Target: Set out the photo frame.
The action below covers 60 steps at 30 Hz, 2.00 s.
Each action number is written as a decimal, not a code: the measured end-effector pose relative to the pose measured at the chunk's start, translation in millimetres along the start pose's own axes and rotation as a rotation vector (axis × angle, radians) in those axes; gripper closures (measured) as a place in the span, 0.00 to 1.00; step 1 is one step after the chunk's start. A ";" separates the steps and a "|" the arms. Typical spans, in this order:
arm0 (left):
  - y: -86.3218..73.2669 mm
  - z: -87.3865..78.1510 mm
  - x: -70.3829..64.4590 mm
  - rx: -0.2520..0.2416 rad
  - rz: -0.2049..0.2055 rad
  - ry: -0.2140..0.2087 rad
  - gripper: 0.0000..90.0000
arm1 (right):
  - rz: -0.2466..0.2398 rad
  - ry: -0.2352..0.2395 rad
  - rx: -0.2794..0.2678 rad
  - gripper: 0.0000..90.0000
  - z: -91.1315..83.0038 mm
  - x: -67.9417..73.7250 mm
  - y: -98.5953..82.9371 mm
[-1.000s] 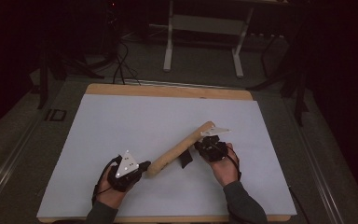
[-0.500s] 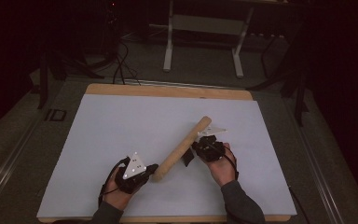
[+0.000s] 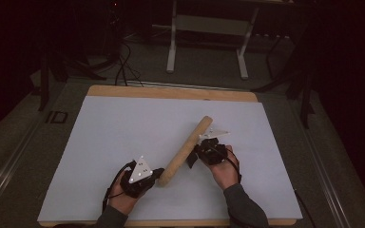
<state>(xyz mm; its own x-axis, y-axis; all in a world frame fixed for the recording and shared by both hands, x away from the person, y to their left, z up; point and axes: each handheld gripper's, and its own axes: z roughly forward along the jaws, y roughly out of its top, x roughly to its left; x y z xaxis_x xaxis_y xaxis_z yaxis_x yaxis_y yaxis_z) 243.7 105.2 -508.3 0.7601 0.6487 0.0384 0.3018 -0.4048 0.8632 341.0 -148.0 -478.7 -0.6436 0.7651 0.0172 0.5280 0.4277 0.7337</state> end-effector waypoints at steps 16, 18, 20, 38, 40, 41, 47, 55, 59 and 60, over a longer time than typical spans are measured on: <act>0.9 2.9 -2.2 -0.001 0.003 -0.005 1.00 | -0.024 0.012 -0.004 0.99 -3.4 9.3 -1.5; 0.9 3.4 -2.3 -0.003 0.002 -0.006 1.00 | -0.030 0.013 -0.006 0.99 -4.8 11.1 -2.0; 0.9 3.3 -2.0 -0.001 0.002 -0.008 1.00 | -0.033 0.017 -0.008 0.99 -6.4 13.6 -2.7; -0.1 1.7 -3.4 0.011 0.001 -0.047 1.00 | -0.042 0.053 -0.016 0.99 -12.1 29.6 -10.7; -0.1 2.1 -3.8 0.010 0.002 -0.048 1.00 | -0.047 0.057 -0.015 0.99 -12.4 32.1 -12.1; -0.1 2.1 -3.8 0.010 0.002 -0.048 1.00 | -0.051 0.059 -0.015 0.99 -12.7 33.5 -12.9; 0.3 2.8 -5.1 0.010 0.004 -0.050 1.00 | -0.056 0.067 -0.007 0.99 -12.9 38.1 -15.5; 0.9 4.5 -7.8 0.007 0.006 -0.057 1.00 | -0.039 0.065 -0.002 0.99 -8.1 35.7 -16.2; 1.4 5.6 -9.5 0.007 0.010 -0.060 1.00 | -0.036 0.064 0.002 1.00 -6.3 34.4 -16.2; 1.4 5.9 -9.9 0.006 0.009 -0.061 1.00 | -0.035 0.064 0.003 0.99 -5.8 34.2 -16.1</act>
<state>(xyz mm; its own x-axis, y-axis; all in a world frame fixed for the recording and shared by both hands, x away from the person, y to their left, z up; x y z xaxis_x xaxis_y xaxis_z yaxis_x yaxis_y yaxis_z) 240.0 94.5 -510.5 0.7964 0.6045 0.0148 0.2986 -0.4145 0.8597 307.2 -131.5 -486.0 -0.6957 0.7174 0.0356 0.5065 0.4548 0.7326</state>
